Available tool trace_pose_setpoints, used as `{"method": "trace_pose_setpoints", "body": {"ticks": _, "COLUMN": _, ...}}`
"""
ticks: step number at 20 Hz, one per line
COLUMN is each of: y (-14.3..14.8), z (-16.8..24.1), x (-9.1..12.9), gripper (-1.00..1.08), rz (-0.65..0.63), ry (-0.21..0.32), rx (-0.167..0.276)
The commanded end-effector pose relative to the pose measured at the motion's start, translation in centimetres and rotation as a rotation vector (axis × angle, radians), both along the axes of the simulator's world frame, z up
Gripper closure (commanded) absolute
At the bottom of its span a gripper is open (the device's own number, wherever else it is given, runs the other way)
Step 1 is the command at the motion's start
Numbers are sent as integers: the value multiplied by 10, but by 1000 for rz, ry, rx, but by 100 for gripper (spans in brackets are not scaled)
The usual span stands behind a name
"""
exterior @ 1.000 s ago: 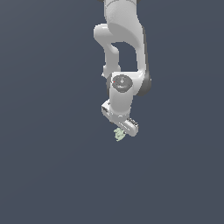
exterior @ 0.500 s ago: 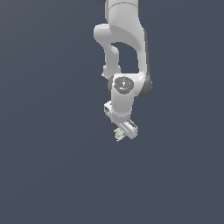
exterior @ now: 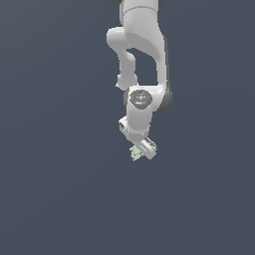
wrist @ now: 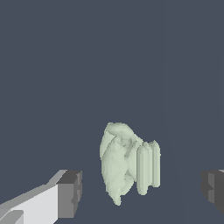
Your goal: Pick up the object and move it to a goal position.
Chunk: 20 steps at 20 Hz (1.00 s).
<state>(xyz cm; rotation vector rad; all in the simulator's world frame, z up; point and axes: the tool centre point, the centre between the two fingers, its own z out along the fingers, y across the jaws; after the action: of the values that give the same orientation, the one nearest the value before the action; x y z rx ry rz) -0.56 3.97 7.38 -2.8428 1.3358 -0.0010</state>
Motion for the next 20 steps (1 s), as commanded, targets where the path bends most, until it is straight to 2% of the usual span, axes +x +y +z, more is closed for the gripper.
{"method": "trace_pose_setpoints", "body": {"ticks": 1, "y": 0, "z": -10, "x": -1, "gripper": -92, "rz": -1, "ry": 1, "rx": 0}}
{"method": "trace_pose_setpoints", "body": {"ticks": 6, "y": 0, "z": -35, "x": -1, "gripper": -92, "rz": -3, "ry": 1, "rx": 0}}
{"method": "trace_pose_setpoints", "body": {"ticks": 11, "y": 0, "z": -42, "x": 0, "gripper": -92, "rz": -4, "ry": 1, "rx": 0}}
{"method": "trace_pose_setpoints", "body": {"ticks": 12, "y": 0, "z": -42, "x": 0, "gripper": 108, "rz": -4, "ry": 1, "rx": 0}}
{"method": "trace_pose_setpoints", "body": {"ticks": 20, "y": 0, "z": -42, "x": 0, "gripper": 108, "rz": -4, "ry": 1, "rx": 0}}
